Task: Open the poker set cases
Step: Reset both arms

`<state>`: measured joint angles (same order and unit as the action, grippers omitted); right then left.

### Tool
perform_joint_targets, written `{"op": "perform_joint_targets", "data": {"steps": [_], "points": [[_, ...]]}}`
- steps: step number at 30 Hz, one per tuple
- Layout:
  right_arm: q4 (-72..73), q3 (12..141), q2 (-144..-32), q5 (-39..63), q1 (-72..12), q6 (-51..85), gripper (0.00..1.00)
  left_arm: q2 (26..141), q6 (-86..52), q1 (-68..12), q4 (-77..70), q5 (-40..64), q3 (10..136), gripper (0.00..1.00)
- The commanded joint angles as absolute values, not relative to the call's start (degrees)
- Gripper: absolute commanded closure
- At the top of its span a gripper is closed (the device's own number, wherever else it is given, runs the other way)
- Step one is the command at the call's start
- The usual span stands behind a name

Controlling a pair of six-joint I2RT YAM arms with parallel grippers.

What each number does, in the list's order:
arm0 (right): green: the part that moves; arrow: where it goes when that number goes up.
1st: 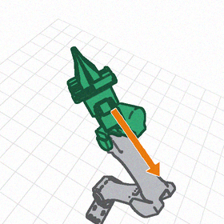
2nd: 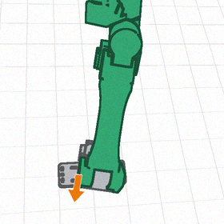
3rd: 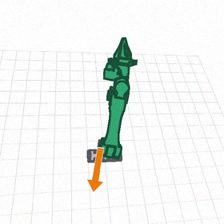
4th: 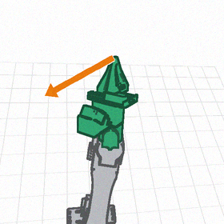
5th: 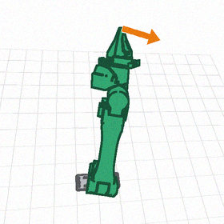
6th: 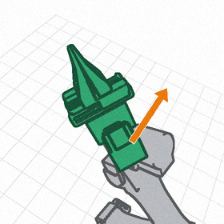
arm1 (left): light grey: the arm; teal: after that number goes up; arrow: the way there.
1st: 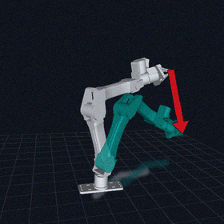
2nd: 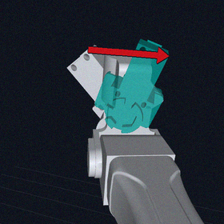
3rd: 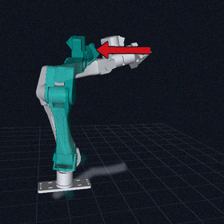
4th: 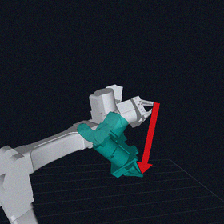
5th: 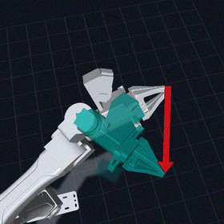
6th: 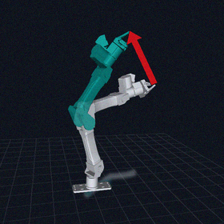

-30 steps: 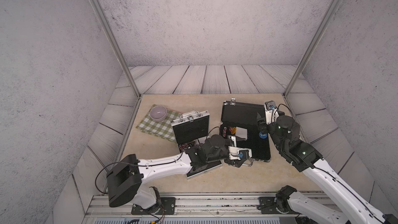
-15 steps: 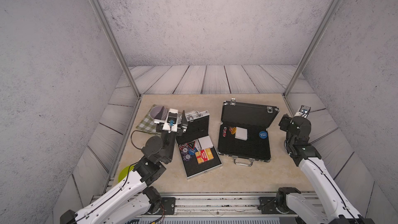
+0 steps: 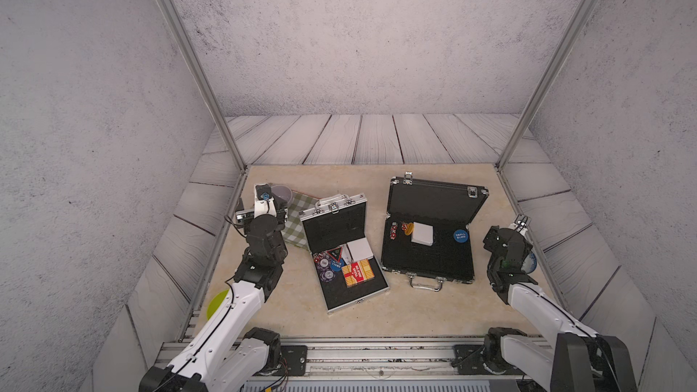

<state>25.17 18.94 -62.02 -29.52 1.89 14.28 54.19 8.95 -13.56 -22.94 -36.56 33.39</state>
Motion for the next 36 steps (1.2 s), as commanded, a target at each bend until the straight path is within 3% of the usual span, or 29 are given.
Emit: {"op": "perform_joint_targets", "data": {"steps": [1,6,11,16,23,27,30,33,34,36], "points": [[35.12,17.52,-65.09,-25.09,1.91,11.99,0.25,56.82,4.22,-10.62,-24.28,-33.31,31.43,0.13],[51.32,10.89,-71.79,-23.16,3.24,17.08,0.23,64.36,2.73,-5.81,-27.90,-30.59,27.69,0.13],[59.77,9.17,-76.36,-20.42,3.12,15.74,0.24,69.72,-1.93,0.90,-34.47,-19.00,23.54,0.14],[68.88,7.12,-80.91,-16.92,3.19,13.98,0.24,71.02,-1.45,2.55,-32.98,-11.99,23.31,0.12],[62.74,10.89,-81.45,-11.79,3.22,11.50,0.18,75.30,-0.89,2.59,-36.56,-0.92,23.46,0.10],[71.29,11.46,-89.13,-8.36,3.23,9.85,0.14,76.41,0.34,2.64,-35.59,3.05,24.67,0.08],[63.84,12.72,-86.06,-8.87,3.17,10.19,0.12,77.70,0.66,2.56,-42.02,7.78,22.59,0.07],[59.42,15.23,-85.69,-8.88,2.74,9.43,0.07,80.98,0.31,2.57,-48.44,7.55,20.54,0.05],[58.97,15.37,-85.67,-8.88,2.68,9.40,0.01,81.83,-0.03,2.59,-48.13,6.57,21.12,0.05],[57.86,15.64,-85.20,-8.97,2.64,9.58,0.01,83.85,-0.64,2.62,-47.57,4.85,22.29,0.05]]}}
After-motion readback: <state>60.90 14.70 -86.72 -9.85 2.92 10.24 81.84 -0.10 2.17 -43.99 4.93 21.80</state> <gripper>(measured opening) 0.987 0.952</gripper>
